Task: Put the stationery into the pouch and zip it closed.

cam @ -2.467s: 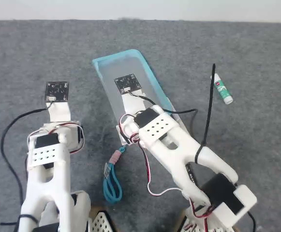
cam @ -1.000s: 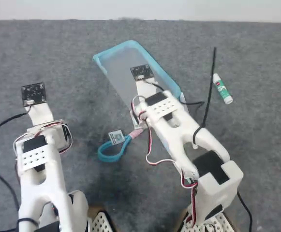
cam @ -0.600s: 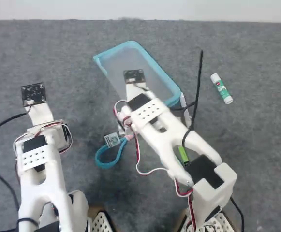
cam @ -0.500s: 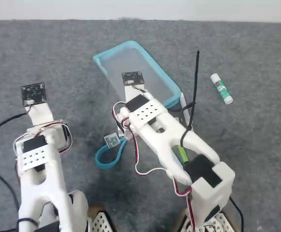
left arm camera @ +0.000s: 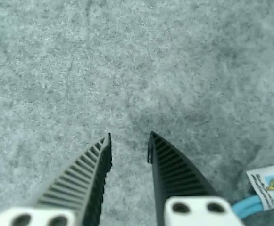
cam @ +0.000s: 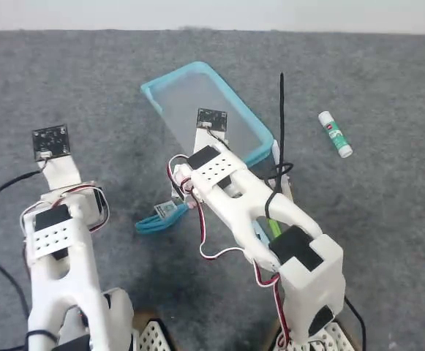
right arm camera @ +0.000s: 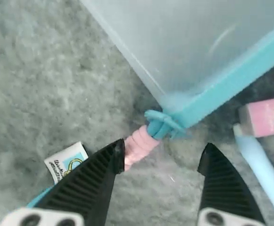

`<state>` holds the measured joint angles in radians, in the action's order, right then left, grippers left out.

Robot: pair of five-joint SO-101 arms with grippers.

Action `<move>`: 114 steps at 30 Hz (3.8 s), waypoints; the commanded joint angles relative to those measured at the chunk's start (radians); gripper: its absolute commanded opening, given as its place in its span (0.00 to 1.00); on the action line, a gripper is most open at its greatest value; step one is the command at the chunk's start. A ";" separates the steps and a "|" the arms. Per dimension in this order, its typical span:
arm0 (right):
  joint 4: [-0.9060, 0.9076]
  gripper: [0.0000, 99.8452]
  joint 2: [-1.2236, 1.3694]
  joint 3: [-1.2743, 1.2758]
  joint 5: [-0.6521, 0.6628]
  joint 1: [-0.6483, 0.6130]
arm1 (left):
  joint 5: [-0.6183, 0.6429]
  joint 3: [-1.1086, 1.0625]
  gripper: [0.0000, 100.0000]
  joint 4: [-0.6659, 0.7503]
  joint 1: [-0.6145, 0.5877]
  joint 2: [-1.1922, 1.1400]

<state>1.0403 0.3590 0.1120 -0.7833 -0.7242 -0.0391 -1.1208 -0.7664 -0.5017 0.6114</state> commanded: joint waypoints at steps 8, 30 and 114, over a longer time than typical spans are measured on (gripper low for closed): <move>-0.047 0.26 -0.021 -0.028 -0.037 -0.045 | 0.017 0.042 0.12 0.034 0.023 0.038; -0.101 0.12 0.087 -0.015 -0.098 0.002 | 0.017 0.028 0.12 0.035 0.021 0.038; -0.024 0.01 -1.164 0.588 0.928 0.108 | 0.037 -0.116 0.29 -0.176 0.695 0.646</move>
<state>1.0111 -0.7334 0.7702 0.2018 -0.6137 -0.0944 -1.2543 -0.9904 0.1857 1.2436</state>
